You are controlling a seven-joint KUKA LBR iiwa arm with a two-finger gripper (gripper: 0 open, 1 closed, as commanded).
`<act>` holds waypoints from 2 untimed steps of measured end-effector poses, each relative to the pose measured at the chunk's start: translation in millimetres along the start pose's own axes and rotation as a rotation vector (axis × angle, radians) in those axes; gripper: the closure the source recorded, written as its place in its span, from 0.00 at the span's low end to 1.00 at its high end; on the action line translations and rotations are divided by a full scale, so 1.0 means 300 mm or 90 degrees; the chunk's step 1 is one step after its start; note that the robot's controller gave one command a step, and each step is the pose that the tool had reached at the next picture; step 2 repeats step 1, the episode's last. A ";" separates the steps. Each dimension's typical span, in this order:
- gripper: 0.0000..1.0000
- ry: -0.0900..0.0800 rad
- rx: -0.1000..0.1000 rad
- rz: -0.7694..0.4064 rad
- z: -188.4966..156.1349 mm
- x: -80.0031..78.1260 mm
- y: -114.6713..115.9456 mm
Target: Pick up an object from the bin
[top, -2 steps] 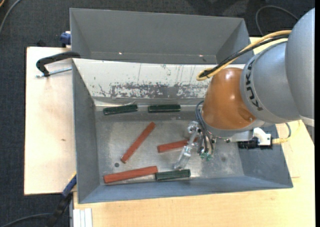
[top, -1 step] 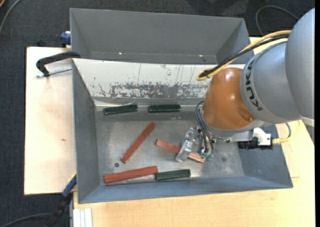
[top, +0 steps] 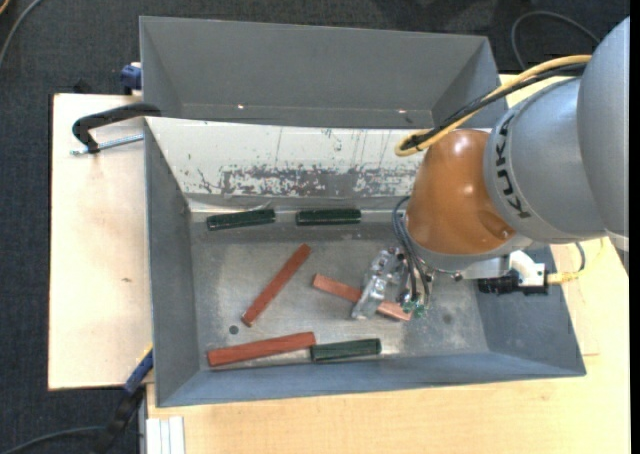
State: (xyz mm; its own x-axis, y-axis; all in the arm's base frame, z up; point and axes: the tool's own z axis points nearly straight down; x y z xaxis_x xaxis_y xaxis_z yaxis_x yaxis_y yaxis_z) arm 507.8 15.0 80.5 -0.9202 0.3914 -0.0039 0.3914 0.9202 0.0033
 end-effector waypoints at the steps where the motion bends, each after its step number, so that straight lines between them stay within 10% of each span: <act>1: 1.00 -0.005 -0.002 -0.001 -0.274 -0.009 0.006; 2: 1.00 -0.005 -0.002 -0.001 -0.274 -0.009 0.006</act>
Offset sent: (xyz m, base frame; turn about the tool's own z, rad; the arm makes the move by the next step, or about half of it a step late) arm 0.0001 -0.0001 0.0772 0.0000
